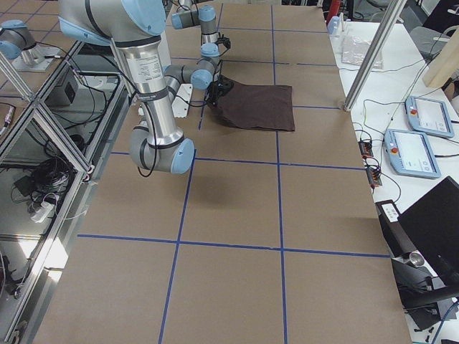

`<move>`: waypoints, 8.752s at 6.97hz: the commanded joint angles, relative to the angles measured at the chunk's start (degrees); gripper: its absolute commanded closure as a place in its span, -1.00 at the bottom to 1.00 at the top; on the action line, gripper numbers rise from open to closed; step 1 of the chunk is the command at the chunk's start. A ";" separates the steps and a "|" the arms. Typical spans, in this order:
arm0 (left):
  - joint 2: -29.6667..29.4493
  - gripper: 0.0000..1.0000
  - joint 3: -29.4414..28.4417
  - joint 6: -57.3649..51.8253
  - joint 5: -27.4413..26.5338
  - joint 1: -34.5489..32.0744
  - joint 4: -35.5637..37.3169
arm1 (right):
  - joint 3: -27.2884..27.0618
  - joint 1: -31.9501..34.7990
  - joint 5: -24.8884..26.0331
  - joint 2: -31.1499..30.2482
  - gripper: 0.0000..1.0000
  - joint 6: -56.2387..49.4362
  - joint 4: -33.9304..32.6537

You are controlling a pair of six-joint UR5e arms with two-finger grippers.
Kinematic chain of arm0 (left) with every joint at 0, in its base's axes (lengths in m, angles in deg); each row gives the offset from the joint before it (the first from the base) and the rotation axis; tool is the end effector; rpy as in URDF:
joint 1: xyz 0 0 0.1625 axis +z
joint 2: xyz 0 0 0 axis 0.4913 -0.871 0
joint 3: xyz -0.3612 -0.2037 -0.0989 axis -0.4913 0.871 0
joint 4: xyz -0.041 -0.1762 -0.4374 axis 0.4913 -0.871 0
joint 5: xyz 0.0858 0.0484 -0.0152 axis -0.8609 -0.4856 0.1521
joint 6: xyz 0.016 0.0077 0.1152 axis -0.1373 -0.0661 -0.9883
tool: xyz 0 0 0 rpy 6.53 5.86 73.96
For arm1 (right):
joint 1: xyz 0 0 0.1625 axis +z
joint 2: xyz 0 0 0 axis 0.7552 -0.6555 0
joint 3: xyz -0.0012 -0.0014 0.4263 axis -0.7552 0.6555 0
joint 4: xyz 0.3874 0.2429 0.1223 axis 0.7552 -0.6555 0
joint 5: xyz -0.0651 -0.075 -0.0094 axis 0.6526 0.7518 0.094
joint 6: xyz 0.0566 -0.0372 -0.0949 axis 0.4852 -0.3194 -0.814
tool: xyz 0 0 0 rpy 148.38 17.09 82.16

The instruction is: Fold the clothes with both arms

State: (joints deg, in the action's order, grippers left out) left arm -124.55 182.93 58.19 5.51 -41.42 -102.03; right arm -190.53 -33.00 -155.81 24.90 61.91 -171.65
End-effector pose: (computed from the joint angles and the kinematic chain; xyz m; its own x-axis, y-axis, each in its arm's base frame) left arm 0.5394 -0.2406 0.1733 0.4669 -0.3447 -0.8144 0.2554 0.9342 -0.2490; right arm -0.5636 -0.2778 0.1946 0.5314 0.5389 0.6536 -0.3605 0.8421 -0.4011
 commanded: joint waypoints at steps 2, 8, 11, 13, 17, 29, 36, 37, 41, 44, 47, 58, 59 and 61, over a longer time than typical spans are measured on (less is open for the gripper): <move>2.41 1.00 6.37 0.20 0.85 2.85 2.09 | -2.06 -1.80 0.06 -0.55 1.00 -0.15 0.21; -8.05 1.00 -13.71 -6.30 8.85 -19.37 -8.67 | 22.95 20.24 -13.11 11.39 1.00 -11.66 12.66; -10.59 1.00 -19.01 -6.22 8.85 -21.39 -10.21 | 29.29 20.96 -13.39 15.52 1.00 -11.66 12.69; -15.76 0.25 -35.80 -7.78 8.85 -28.04 -21.20 | 38.68 23.58 -13.39 20.60 -0.96 -13.67 12.96; -20.27 -1.00 -49.80 -20.72 13.22 -35.29 -29.37 | 47.27 32.65 -23.48 25.39 -1.00 -29.50 12.43; -10.95 -1.00 -38.46 -27.05 20.01 -38.63 -28.40 | 47.76 25.51 -7.68 26.18 -1.00 -41.67 -3.65; 8.59 -1.00 -24.07 -69.49 29.39 -58.60 -22.90 | 34.64 54.83 -21.34 7.69 -1.00 -85.14 -3.83; 11.52 -1.00 -24.74 -90.55 30.11 -67.11 -17.39 | 31.21 60.89 -24.95 1.19 -1.00 -94.10 -3.92; 18.66 -1.00 -27.02 -111.07 29.96 -76.52 -10.12 | 21.78 72.20 -31.94 -19.41 -1.00 -109.57 -1.20; 18.14 -1.00 -30.29 -111.07 32.65 -76.42 -1.75 | 21.94 72.29 -34.98 -21.37 -1.00 -108.79 0.22; 21.56 -1.00 -29.85 -110.63 38.47 -76.51 0.95 | 21.76 72.29 -36.41 -24.88 -1.00 -108.61 0.48; 21.66 -1.00 -29.59 -100.06 38.03 -76.95 0.86 | 22.38 76.86 -36.15 -28.23 -1.00 -109.84 0.74; 21.66 -1.00 -29.67 -99.39 38.03 -77.04 0.78 | 22.47 76.86 -36.15 -28.14 -1.00 -109.84 0.74; 21.66 -1.00 -29.67 -99.38 38.03 -76.95 0.69 | 22.38 76.95 -36.24 -27.97 -1.00 -109.84 0.74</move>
State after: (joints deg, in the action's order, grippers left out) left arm -102.89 153.26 -41.52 43.54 -118.44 -101.31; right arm -168.11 43.88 -191.97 -3.20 -47.94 -170.91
